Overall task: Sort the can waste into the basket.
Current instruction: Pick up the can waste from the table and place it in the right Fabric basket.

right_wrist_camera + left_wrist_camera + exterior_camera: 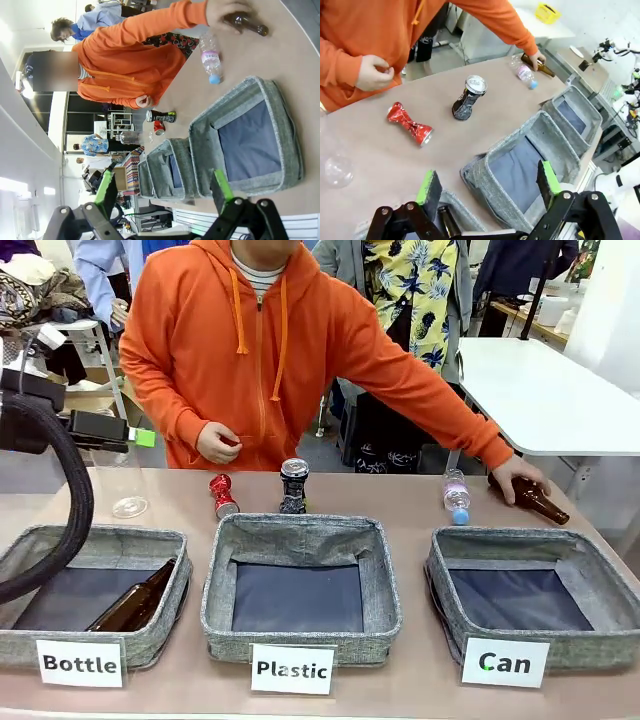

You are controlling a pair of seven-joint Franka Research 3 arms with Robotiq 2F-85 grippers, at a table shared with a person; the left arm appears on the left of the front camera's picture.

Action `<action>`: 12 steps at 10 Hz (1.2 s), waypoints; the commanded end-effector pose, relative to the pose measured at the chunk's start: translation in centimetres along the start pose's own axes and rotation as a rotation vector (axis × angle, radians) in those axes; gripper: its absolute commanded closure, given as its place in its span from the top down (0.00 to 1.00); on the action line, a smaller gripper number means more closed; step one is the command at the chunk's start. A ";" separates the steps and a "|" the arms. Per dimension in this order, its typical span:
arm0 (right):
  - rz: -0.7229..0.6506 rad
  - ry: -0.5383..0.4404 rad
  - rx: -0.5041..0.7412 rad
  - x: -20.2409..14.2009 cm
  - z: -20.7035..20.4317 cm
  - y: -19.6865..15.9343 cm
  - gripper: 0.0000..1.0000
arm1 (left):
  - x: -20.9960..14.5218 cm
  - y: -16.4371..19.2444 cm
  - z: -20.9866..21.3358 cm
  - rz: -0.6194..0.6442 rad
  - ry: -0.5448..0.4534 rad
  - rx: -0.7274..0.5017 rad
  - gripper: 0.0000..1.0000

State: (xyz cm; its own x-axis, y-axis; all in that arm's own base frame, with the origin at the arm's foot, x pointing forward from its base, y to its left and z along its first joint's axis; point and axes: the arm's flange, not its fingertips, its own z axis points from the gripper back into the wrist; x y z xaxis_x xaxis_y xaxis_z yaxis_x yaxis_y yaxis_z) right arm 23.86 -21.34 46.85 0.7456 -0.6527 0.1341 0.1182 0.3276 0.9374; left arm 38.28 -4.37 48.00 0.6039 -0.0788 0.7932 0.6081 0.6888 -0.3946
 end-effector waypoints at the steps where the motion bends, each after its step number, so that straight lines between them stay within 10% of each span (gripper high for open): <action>1: 0.020 -0.012 0.028 0.4 0.0 0.1 1.00 | 2.0 0.8 -4.2 -0.135 0.065 0.045 1.00; 4: 0.020 -0.012 0.028 0.4 0.0 0.1 1.00 | 5.2 3.8 -13.2 -0.645 -0.010 -0.133 1.00; 12: 0.020 -0.012 0.028 0.4 0.0 0.1 1.00 | 1.0 8.7 -22.4 -0.492 0.146 -0.456 1.00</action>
State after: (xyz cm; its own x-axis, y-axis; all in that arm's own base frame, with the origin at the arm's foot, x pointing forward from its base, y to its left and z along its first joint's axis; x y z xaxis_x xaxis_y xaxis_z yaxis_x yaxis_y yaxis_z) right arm 23.88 -21.33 46.83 0.7461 -0.6524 0.1333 0.1191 0.3278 0.9372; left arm 54.94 -14.93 33.28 0.2423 -0.4086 0.8800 0.9666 0.1796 -0.1828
